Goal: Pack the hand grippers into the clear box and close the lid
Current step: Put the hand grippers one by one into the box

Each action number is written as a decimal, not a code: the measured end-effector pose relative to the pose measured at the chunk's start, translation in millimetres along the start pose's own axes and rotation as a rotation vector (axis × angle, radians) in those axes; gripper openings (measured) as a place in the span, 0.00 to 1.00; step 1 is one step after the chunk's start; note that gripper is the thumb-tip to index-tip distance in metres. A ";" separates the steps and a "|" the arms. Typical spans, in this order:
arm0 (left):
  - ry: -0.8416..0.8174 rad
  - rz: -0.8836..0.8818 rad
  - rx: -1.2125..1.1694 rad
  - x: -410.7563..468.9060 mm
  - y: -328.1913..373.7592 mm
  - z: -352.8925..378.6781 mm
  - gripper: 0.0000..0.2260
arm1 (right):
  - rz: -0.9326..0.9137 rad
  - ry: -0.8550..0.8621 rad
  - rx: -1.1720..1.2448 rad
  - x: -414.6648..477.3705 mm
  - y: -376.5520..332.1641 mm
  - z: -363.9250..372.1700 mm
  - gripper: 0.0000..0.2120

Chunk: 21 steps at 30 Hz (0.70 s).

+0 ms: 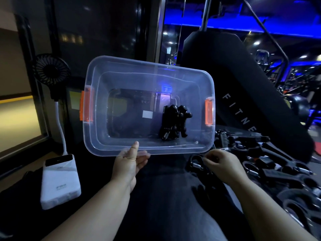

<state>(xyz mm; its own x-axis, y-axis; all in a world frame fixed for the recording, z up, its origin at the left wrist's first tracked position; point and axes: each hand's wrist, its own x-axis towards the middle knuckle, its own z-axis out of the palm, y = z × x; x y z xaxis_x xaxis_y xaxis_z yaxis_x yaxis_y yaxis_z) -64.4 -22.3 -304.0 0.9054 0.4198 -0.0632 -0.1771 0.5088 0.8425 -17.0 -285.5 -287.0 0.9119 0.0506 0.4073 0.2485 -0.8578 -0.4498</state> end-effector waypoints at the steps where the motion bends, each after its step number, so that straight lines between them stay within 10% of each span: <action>1: 0.000 0.000 0.000 0.5 -0.5 -0.4 0.08 | -0.009 -0.010 -0.031 -1.9 1.2 1.9 0.04; 10: 0.011 -0.001 0.009 1.6 -2.0 -1.3 0.09 | 0.050 -0.104 -0.448 -8.8 -0.7 7.8 0.27; 21: 0.008 0.002 0.011 2.4 -2.9 -1.7 0.09 | 0.029 -0.199 -0.396 -12.0 -10.7 5.6 0.26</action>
<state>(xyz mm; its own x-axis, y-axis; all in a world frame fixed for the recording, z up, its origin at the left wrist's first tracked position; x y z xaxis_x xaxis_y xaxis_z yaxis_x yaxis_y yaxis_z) -62.4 -21.5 -307.5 0.9022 0.4264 -0.0657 -0.1743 0.4995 0.8486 -28.8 -274.0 -291.6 0.9714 0.0875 0.2206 0.1127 -0.9881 -0.1044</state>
